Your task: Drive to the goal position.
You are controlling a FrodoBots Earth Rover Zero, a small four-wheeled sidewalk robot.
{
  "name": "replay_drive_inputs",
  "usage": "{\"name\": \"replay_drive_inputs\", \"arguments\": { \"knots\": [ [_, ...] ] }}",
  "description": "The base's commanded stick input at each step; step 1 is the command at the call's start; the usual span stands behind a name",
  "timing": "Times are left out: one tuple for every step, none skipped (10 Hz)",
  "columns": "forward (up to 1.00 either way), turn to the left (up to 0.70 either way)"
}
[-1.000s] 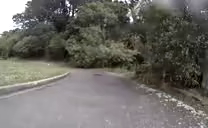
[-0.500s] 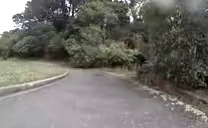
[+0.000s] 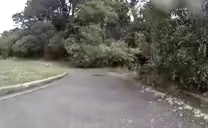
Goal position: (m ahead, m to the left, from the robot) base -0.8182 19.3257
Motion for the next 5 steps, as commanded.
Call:
{"name": "replay_drive_inputs", "arguments": {
  "knots": [
    [0.50, 0.00],
    [0.50, 0.00],
    [0.50, 0.00],
    [0.50, 0.00],
    [0.50, 0.00]
  ]
}}
